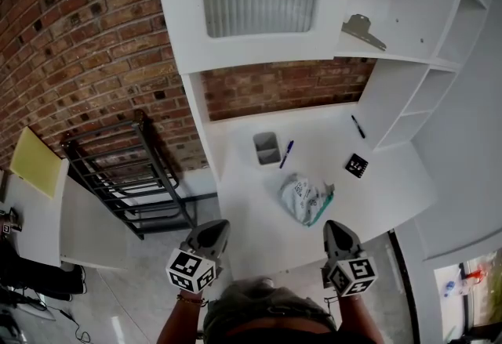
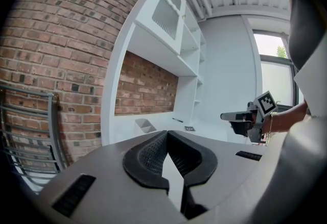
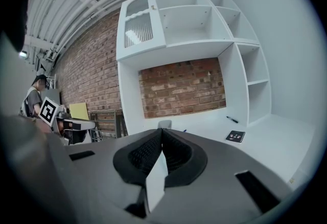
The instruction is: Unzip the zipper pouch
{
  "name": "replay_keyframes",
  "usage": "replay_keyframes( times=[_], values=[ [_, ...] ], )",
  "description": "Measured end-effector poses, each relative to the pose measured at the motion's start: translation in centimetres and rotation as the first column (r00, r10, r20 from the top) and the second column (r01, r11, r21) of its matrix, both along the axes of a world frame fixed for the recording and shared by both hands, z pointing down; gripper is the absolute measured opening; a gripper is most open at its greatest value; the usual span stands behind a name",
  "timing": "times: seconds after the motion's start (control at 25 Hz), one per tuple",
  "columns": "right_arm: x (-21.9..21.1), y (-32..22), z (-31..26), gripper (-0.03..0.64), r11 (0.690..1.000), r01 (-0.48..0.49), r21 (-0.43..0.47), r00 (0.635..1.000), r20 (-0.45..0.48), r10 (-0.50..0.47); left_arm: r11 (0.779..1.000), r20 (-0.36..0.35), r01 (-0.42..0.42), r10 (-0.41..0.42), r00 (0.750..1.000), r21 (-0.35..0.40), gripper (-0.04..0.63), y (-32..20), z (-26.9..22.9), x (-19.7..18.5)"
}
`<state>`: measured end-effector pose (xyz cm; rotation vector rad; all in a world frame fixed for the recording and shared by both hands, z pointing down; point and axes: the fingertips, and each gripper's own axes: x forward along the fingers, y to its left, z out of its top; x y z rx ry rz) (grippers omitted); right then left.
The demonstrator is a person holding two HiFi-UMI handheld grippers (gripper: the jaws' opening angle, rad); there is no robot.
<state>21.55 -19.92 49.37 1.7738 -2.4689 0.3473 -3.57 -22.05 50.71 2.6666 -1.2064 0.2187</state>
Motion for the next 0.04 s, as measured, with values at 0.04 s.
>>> replay_keyframes(
  times=[0.04],
  values=[
    [-0.03,-0.03,-0.02,0.002,1.0,0.002,-0.001,1.0,-0.001,-0.002,1.0,0.003,0.002,-0.002,1.0,0.002,0.002,-0.05,-0.07,-0.1]
  ],
)
